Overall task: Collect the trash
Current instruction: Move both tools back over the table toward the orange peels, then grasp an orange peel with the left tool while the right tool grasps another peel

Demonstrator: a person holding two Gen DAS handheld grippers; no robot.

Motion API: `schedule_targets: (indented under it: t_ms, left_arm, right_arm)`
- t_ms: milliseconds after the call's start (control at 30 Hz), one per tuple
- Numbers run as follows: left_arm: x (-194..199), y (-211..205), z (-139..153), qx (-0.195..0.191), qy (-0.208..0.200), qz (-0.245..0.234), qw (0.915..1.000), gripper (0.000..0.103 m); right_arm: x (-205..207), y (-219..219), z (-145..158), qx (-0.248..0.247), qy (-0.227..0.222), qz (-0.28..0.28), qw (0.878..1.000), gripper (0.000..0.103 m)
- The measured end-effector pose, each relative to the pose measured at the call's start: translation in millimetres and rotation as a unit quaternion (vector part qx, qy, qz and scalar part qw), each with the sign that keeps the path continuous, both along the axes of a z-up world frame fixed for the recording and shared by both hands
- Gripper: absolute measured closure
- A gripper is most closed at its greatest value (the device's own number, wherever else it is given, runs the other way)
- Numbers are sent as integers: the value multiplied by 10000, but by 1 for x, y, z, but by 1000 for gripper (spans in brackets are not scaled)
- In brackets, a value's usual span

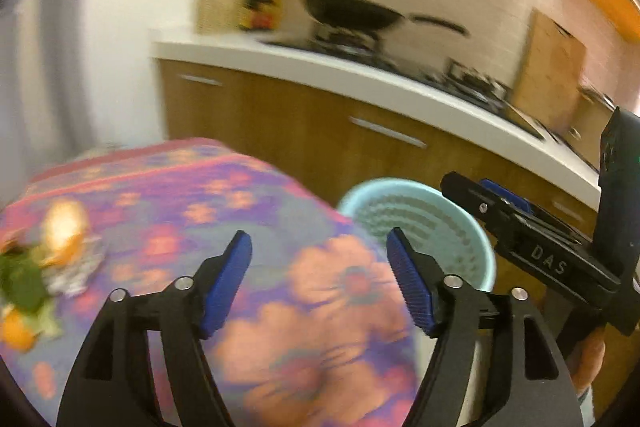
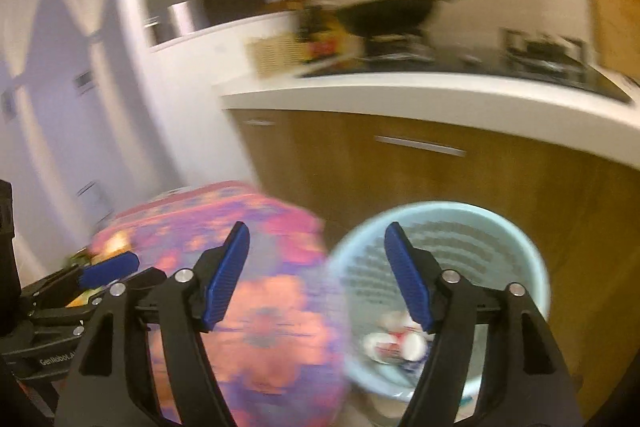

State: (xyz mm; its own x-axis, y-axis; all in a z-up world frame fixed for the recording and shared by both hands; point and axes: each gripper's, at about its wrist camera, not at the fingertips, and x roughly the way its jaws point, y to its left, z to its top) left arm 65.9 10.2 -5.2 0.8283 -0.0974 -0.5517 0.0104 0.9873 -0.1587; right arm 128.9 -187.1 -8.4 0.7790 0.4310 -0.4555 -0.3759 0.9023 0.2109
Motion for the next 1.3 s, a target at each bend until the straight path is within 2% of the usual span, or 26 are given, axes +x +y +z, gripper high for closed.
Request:
schedule_targets:
  t_ms: [133,267,333,467,533,633,733,833,967,1033,1200,1300]
  left_arm:
    - [-43,50,14,177,-283,865,9957,34]
    - [-93,101,21,517,-577,2049,9757,34]
    - [-113,124,18,727,-628,2659,9592,33]
    - [-127,164,4,775,-175,3101,9474,30]
    - [-129,180,-5,766,128,3116,9470,32]
    - [-125,198,-20,444,493,2949,9532,34]
    - [-118,208,-32,38,660,2798,9578,36]
    - [-113,217,-44,-59,851,2745,9578,44]
    - [-109,224,-58,-317,1047,2652,9580,46]
    - [-106,224,-63,-292,1100,2641,9577,48]
    - [-101,224,-68,-287,1114,2585,9591,53]
    - [-99,224,-68,-229,1105,2547,9604,58]
  right_arm:
    - [-14,65,7,-185,-83,774,9968,35]
    - [-30,122,7,-407,-188,1301,9905,35]
    - [-35,150,5,-521,-184,1491,9873,35]
    - [-36,192,0,-708,-24,1831,9805,35]
    - [-37,212,-2,-824,-11,1933,9777,35]
    - [-34,237,-10,-951,111,2073,9736,35]
    - [-32,253,-18,-1056,248,2167,9702,35]
    - [-29,268,-27,-1190,393,2254,9662,35]
    - [-17,285,-41,-1407,670,2212,9627,36]
    - [-10,291,-48,-1422,854,2255,9600,36]
    - [1,306,-63,-1615,983,2118,9589,36]
    - [3,311,-67,-1703,1098,2156,9552,46]
